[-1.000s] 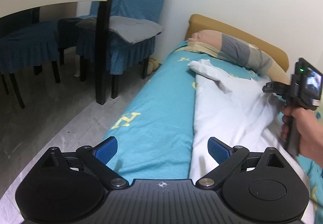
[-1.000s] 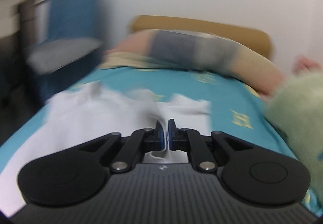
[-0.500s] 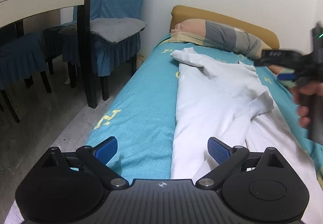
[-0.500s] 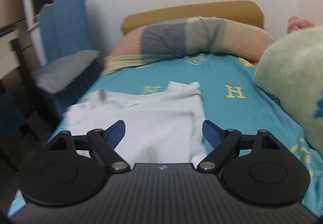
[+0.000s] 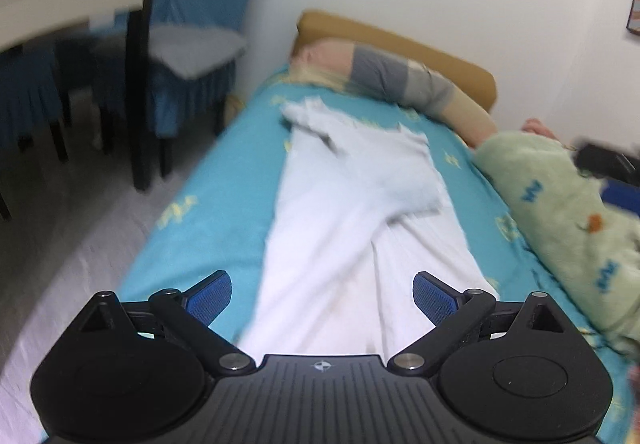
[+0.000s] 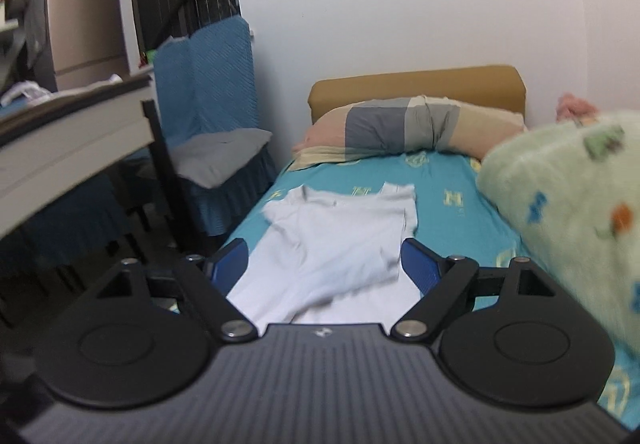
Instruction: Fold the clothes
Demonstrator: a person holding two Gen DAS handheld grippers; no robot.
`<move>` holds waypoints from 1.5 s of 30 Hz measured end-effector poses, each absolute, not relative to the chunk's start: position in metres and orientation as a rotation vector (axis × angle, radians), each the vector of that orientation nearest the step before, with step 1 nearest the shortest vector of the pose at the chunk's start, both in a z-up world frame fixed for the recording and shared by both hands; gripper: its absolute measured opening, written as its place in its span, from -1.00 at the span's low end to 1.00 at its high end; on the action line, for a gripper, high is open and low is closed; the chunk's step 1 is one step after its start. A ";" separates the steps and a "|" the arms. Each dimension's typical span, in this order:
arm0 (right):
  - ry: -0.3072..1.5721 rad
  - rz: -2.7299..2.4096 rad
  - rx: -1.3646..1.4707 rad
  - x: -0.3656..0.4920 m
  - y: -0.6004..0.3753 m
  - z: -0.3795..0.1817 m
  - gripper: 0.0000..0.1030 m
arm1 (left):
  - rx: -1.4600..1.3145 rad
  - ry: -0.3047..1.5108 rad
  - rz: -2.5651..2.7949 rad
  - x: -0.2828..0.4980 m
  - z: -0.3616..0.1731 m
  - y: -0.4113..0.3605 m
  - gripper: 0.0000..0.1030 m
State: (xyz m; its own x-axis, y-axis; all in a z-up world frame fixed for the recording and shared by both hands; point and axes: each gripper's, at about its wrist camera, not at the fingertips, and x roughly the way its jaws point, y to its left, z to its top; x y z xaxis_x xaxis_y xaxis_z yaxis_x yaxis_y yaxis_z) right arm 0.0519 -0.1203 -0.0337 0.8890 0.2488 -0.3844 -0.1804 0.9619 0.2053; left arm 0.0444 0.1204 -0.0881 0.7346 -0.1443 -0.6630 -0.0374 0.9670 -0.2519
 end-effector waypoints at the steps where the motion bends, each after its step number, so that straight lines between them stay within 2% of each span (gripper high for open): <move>1: 0.422 0.230 0.176 0.037 -0.126 -0.036 0.65 | -0.266 0.769 -0.067 0.043 -0.086 0.125 0.90; 9: 0.536 0.212 0.120 -0.009 -0.140 -0.072 0.65 | -0.420 1.074 -0.242 0.054 -0.095 0.182 0.85; 16: 0.584 0.200 0.165 0.002 -0.138 -0.082 0.65 | -0.329 1.279 -0.317 0.060 -0.130 0.232 0.53; 18: 0.604 0.186 0.156 0.004 -0.138 -0.086 0.65 | -0.295 1.321 -0.328 0.056 -0.137 0.246 0.38; 20: 0.619 0.169 0.147 0.007 -0.138 -0.089 0.65 | -0.261 1.351 -0.354 0.050 -0.141 0.256 0.05; 25: 0.641 0.158 0.194 0.015 -0.140 -0.092 0.65 | -0.151 1.348 -0.559 0.028 -0.133 0.247 -0.07; 27: 0.652 0.154 0.209 0.017 -0.141 -0.094 0.65 | -0.100 1.366 -0.604 0.023 -0.134 0.239 -0.31; 29: 0.667 0.146 0.221 0.018 -0.143 -0.096 0.65 | -0.044 1.400 -0.602 0.022 -0.138 0.229 -0.72; 31: 0.678 0.140 0.243 0.018 -0.146 -0.097 0.65 | 0.053 1.405 -0.593 0.021 -0.137 0.219 -0.96; 36: 0.683 0.118 0.286 0.016 -0.156 -0.097 0.65 | 0.244 1.373 -0.571 0.009 -0.101 0.185 -0.96; 42: 0.671 0.105 0.336 0.014 -0.169 -0.094 0.65 | 0.182 1.332 -0.552 -0.002 -0.045 0.123 -0.97; 45: 0.655 0.098 0.340 0.013 -0.175 -0.091 0.65 | 0.107 1.318 -0.536 0.000 -0.035 0.093 -0.97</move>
State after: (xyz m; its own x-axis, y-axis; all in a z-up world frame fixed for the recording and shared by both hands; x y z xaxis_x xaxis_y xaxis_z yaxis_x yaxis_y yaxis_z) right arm 0.0130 -0.1749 -0.0911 0.7908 0.1957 -0.5800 0.0171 0.9401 0.3405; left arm 0.0003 0.0928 -0.0350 0.1483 -0.3130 -0.9381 0.4312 0.8741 -0.2235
